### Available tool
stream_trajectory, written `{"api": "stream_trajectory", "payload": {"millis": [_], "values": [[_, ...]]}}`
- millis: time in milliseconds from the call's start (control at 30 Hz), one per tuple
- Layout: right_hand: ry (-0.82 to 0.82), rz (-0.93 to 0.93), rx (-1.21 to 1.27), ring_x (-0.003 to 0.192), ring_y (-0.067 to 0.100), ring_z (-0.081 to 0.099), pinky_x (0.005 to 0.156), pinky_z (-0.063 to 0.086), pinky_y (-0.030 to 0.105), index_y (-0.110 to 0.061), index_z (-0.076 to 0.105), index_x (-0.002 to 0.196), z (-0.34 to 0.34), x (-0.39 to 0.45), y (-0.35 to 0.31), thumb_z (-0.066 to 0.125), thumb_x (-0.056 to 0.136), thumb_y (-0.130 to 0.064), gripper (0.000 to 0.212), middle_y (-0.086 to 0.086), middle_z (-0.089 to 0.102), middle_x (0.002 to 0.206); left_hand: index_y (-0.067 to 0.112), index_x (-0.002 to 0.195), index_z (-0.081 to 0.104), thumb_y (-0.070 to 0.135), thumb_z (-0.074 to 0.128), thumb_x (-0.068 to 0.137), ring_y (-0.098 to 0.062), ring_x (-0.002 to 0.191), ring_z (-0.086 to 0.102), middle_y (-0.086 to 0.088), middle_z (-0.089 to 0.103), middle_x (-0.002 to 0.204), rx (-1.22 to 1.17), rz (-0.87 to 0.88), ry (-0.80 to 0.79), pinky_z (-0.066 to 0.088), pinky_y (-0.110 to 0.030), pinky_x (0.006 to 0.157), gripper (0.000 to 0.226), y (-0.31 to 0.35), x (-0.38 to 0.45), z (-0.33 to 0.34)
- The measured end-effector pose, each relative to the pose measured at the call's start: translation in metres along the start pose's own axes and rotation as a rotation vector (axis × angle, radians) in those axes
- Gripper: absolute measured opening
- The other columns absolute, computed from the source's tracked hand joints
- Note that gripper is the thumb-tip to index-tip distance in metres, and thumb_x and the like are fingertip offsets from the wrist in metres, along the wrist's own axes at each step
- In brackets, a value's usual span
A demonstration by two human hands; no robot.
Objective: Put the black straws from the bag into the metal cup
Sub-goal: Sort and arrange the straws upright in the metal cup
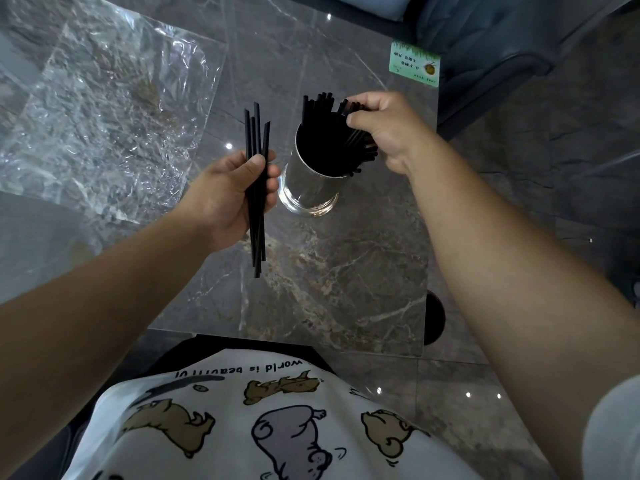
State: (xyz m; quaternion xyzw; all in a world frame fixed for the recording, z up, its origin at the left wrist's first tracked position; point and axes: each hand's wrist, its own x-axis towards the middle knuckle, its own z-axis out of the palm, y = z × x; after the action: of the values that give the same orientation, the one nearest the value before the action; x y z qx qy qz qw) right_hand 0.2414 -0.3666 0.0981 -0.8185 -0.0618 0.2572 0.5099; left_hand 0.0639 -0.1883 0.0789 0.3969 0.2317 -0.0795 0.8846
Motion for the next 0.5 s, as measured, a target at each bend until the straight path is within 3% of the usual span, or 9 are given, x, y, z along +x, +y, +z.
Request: {"api": "stream_trajectory", "payload": {"millis": [133,367,433,500], "values": [[-0.015,0.004,0.012,0.085,0.018,0.071,0.083,0.056,0.033,-0.019,0.073,0.094,-0.002,-0.002,0.000,0.058,0.081,0.000,0.028,0.003,0.073,0.088,0.010,0.105,0.057,0.014,0.043,0.102,-0.009,0.065,0.058,0.003,0.063,0.076,0.004,-0.002,-0.001,0.051,-0.021,0.062,0.015,0.000,0.000,-0.001],[-0.075,0.013,-0.123,0.115,0.015,0.058,0.106,0.043,0.042,-0.028,0.064,0.115,-0.001,-0.003,-0.009,0.059,0.072,-0.013,0.046,-0.002,0.064,0.120,0.009,0.108,0.055,0.014,0.041,0.103,-0.009,0.066,0.057,0.002,0.062,0.077,0.029,0.006,0.001,0.051,-0.021,0.063,0.016,0.001,-0.002,0.001],[-0.115,0.002,-0.184,0.112,0.010,0.058,0.105,0.044,0.039,-0.028,0.060,0.123,0.001,-0.002,-0.014,0.066,0.074,-0.019,0.050,-0.007,0.062,0.119,0.009,0.109,0.054,0.014,0.041,0.103,-0.009,0.066,0.056,0.002,0.061,0.077,0.036,0.007,-0.001,0.050,-0.021,0.063,0.016,0.001,-0.002,0.001],[-0.120,-0.025,-0.216,0.102,0.009,0.064,0.097,0.051,0.034,-0.026,0.063,0.117,0.004,-0.001,-0.018,0.072,0.077,-0.020,0.042,-0.006,0.066,0.110,0.009,0.109,0.055,0.014,0.041,0.103,-0.009,0.066,0.056,0.002,0.061,0.077,0.038,0.003,-0.002,0.050,-0.022,0.063,0.016,0.001,-0.003,0.001]]}}
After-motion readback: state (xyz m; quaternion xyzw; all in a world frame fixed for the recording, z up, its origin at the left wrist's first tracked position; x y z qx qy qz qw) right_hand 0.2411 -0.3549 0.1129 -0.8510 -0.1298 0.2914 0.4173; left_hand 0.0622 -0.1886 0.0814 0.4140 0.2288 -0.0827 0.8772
